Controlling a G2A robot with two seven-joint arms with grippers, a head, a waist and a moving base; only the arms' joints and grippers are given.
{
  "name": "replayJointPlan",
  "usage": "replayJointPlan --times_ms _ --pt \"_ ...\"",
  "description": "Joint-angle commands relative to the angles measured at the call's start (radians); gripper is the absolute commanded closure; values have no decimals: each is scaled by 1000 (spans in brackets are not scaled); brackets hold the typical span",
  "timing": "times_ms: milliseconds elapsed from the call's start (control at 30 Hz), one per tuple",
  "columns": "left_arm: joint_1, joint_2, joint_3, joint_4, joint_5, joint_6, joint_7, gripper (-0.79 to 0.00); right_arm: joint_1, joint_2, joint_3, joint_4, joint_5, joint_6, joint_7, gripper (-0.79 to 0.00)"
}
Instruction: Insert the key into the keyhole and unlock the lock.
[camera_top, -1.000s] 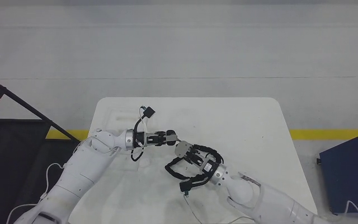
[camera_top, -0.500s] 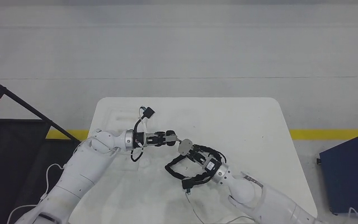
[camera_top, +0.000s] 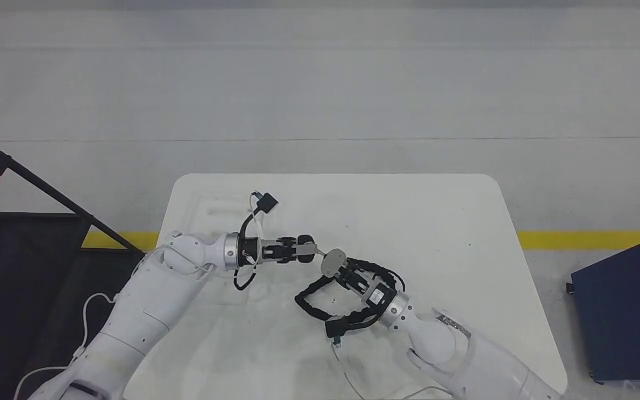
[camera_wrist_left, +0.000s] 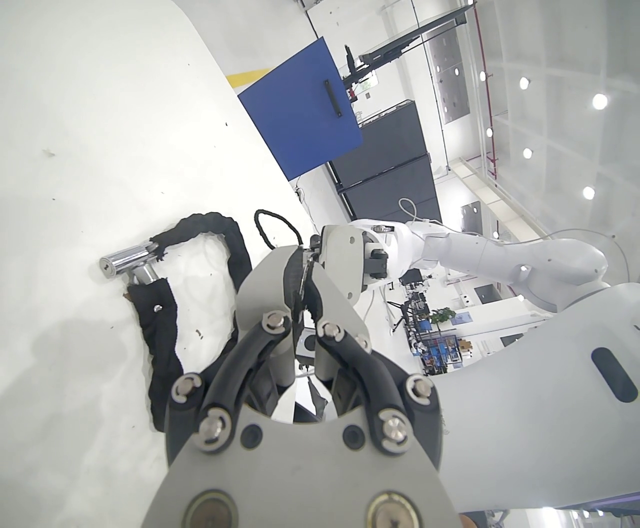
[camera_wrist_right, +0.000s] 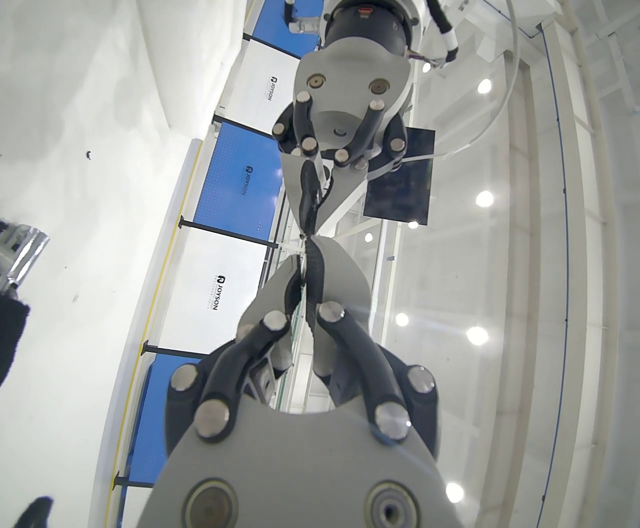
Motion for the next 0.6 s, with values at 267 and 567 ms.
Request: replayJointPlan --times_ms 267,567 --pt "-5 -2 -2 30 -32 -14 -64 0 -35 -6 47 -8 -46 -6 -58 0" --pt "-5 6 14 21 -75 0 -120 0 -61 -12 85 -16 -68 -14 -102 0"
